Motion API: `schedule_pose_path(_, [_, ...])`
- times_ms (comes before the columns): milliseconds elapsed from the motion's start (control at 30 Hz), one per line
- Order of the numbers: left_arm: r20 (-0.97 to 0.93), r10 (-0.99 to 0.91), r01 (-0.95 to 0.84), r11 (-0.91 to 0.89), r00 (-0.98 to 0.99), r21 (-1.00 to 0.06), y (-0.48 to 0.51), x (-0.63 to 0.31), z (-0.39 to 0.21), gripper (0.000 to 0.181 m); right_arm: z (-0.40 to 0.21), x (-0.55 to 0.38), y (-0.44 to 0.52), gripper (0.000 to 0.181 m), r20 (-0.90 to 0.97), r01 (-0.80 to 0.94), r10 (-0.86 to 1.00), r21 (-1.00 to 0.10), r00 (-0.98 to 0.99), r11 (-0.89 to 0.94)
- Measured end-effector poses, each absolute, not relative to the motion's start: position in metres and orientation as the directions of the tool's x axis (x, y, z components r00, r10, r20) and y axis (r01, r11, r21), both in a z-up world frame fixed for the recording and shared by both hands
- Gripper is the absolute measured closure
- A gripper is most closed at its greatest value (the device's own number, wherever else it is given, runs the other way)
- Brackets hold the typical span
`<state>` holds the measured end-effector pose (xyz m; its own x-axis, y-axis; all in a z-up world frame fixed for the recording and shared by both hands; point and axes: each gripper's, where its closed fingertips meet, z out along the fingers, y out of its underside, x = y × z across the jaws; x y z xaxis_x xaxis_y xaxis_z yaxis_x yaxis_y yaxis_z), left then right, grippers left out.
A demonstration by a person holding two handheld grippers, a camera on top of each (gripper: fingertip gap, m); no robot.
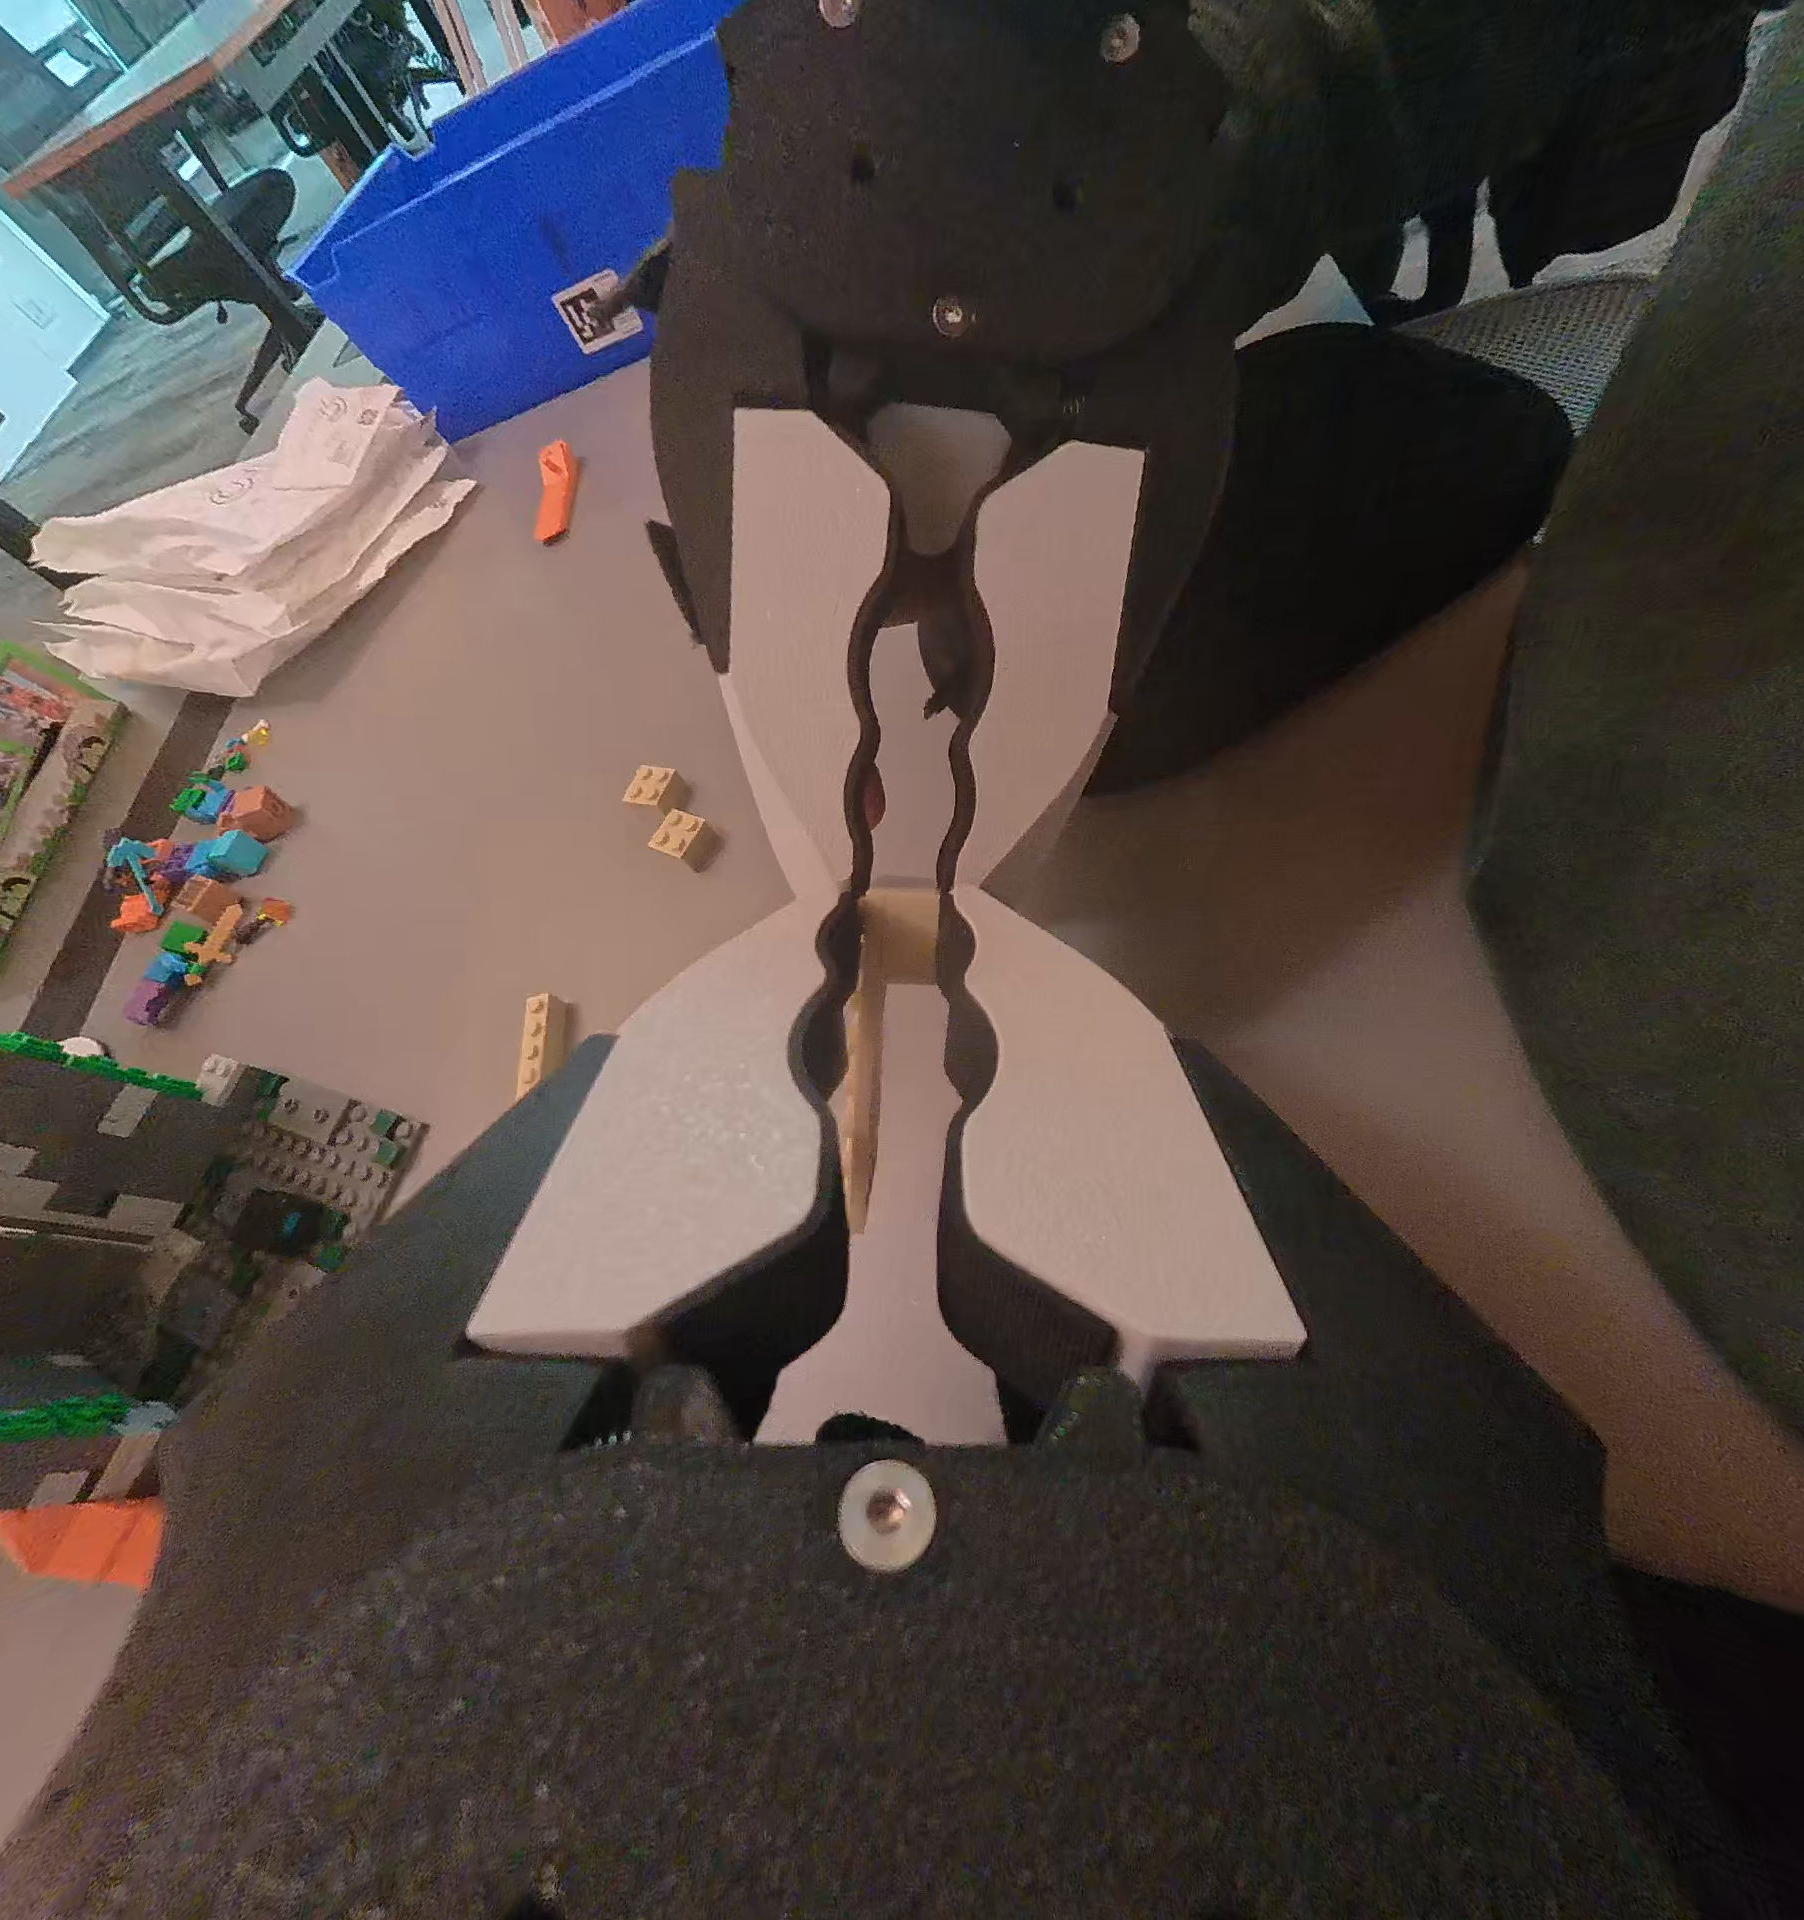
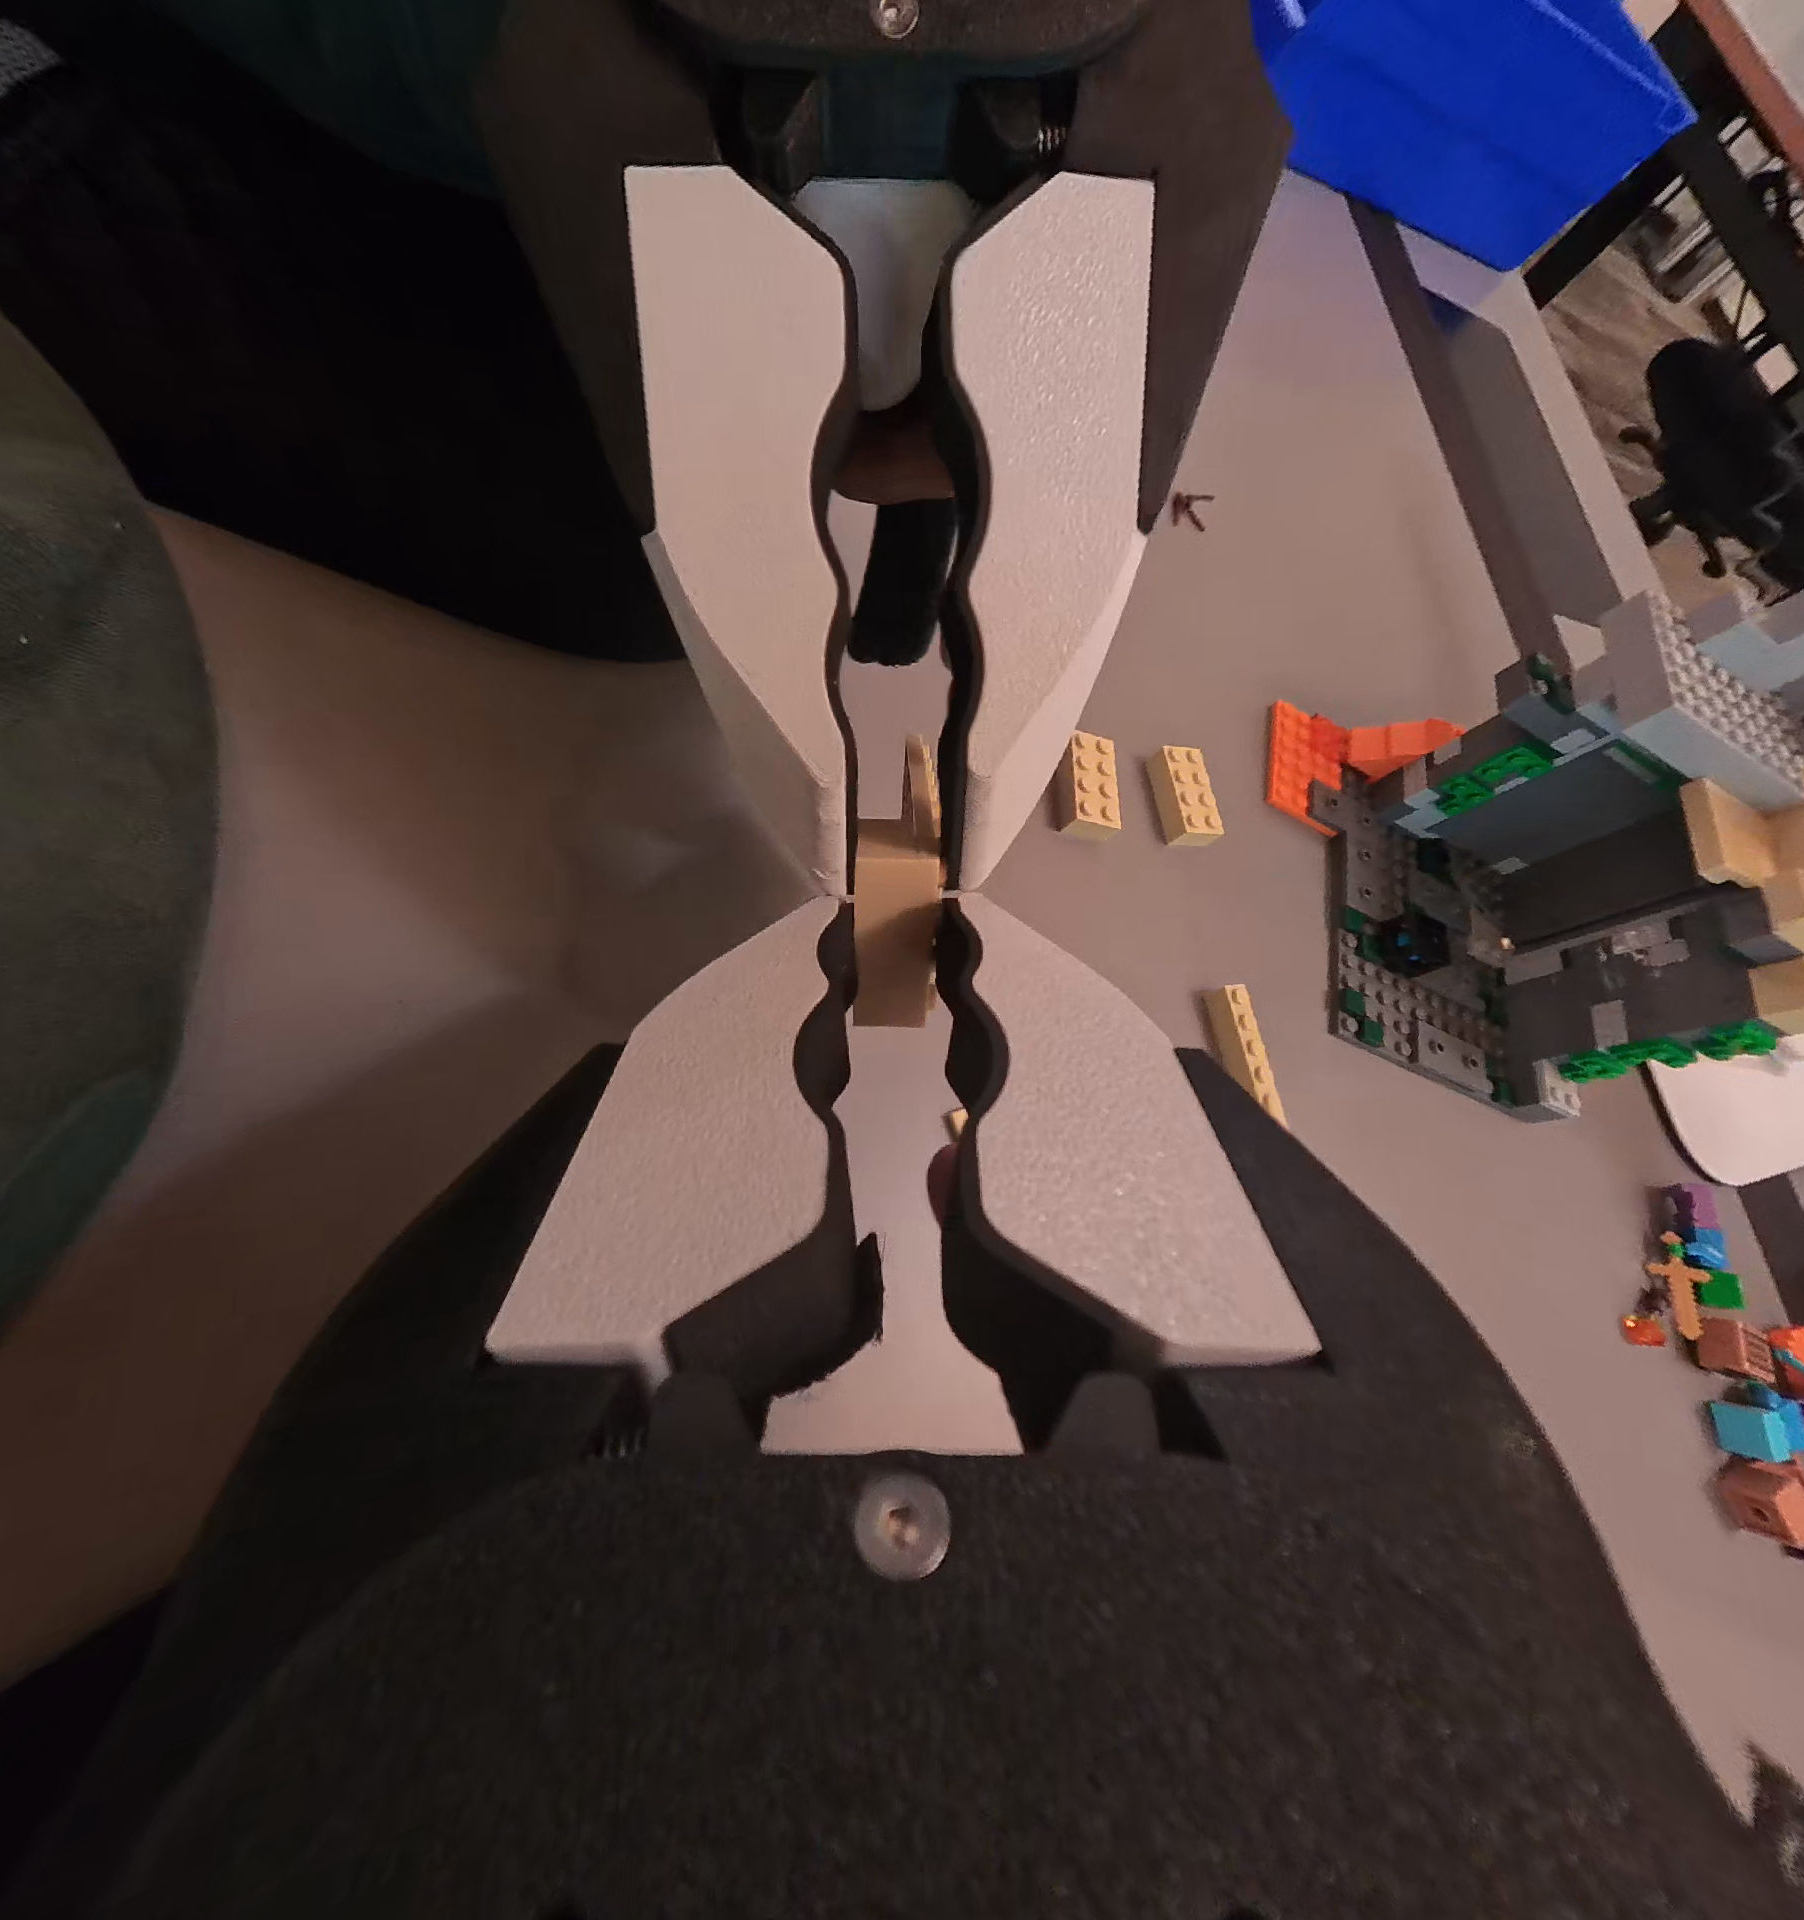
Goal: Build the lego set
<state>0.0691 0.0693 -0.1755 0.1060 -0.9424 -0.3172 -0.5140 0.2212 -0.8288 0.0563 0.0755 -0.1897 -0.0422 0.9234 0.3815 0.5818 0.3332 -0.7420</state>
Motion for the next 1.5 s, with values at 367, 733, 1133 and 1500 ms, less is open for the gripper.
schedule_pose_path(367, [-0.305,-0.948,-0.546,0.211,0.088,-0.811,0.067,0.067,-0.179,0.166,-0.19,0.059,0.072,0.167,0.384,0.546,0.922,-0.762,-0.05,0.348])
schedule_pose_path(733, [-0.275,-0.957,-0.516,0.19,0.093,-0.835,0.061,0.069,-0.172,0.167,-0.182,0.06,0.065,0.166,0.321,0.473,0.947,-0.83,-0.03,0.296])
schedule_pose_path(1133, [-0.285,-0.954,-0.496,0.204,0.091,-0.844,0.063,0.07,-0.169,0.167,-0.186,0.06,0.07,0.166,0.338,0.492,0.941,-0.82,0.005,0.292])
schedule_pose_path(1500, [-0.295,-0.947,-0.499,0.195,0.129,-0.844,0.072,0.07,-0.173,0.168,-0.176,0.061,0.07,0.166,0.33,0.496,0.944,-0.815,-0.027,0.299])
